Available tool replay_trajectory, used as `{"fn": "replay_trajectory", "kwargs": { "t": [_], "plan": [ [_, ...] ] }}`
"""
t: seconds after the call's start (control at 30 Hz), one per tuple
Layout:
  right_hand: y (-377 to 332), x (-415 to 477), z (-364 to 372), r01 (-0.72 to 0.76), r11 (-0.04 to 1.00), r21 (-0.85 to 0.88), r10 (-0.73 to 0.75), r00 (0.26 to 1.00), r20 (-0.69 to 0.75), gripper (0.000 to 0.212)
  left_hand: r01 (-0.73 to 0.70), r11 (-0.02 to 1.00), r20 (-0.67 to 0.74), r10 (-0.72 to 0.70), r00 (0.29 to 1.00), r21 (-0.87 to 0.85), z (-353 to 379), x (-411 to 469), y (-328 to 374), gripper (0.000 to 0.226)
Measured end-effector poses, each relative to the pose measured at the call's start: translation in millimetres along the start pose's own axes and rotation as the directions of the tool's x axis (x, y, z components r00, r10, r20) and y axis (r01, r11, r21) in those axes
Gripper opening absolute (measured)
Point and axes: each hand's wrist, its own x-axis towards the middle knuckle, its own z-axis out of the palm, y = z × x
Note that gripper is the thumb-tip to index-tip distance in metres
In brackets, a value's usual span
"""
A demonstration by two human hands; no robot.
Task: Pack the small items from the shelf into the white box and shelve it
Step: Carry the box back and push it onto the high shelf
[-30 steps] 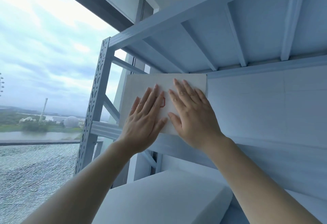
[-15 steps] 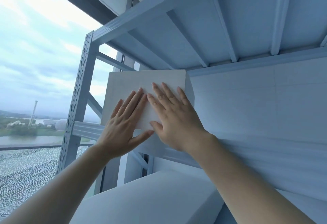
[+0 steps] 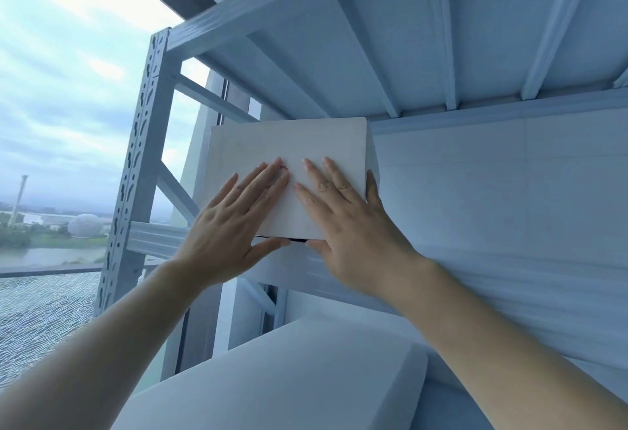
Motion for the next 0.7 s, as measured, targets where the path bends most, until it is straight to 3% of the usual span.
{"fn": "replay_trajectory", "kwargs": {
  "t": [0.27,0.37,0.47,0.7],
  "plan": [
    [-20.9,27.1,15.6,0.023,0.999,0.038,-0.026,0.997,0.077,0.06,0.058,0.995,0.058,-0.053,0.997,-0.083,12.1,-17.3,-26.8,0.075],
    [-17.5,29.1,13.4,-0.015,0.987,0.157,-0.001,0.995,0.099,0.063,0.066,0.991,0.06,-0.059,0.996,-0.12,12.4,-21.5,-33.8,0.069],
    [-17.6,24.8,9.4,-0.093,0.959,0.268,0.097,0.995,-0.004,0.074,0.04,0.993,0.046,-0.036,0.998,-0.109,12.9,-20.7,-36.4,0.072],
    [-25.4,13.0,16.0,-0.295,0.939,0.176,0.297,0.955,0.014,0.084,-0.026,0.995,0.025,0.029,0.999,-0.094,15.0,-3.6,-34.4,0.083]
  ]
}}
